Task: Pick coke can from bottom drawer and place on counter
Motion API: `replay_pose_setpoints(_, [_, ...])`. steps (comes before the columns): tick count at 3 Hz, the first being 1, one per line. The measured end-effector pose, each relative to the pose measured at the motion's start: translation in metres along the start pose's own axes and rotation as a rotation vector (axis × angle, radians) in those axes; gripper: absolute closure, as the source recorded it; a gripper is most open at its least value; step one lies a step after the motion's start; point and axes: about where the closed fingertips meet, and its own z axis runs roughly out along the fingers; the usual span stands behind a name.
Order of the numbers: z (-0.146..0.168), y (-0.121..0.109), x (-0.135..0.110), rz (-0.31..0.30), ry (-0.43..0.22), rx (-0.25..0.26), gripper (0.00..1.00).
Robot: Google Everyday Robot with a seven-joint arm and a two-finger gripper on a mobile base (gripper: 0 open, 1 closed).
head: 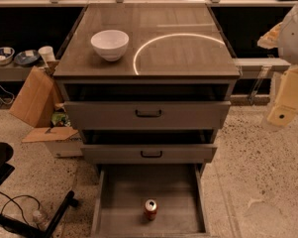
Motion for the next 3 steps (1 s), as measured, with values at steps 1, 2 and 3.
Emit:
replay_pose_setpoints(1, [0.0,0.0,0.0,0.0,0.0,0.0,0.0])
replay_pose_setpoints(2, [0.012,0.01,0.003,0.015,-0.03,-0.037,0.0])
replay_pose_setpoints(3, [0.05,0.031,0.009,0.024,-0.114,-0.111,0.0])
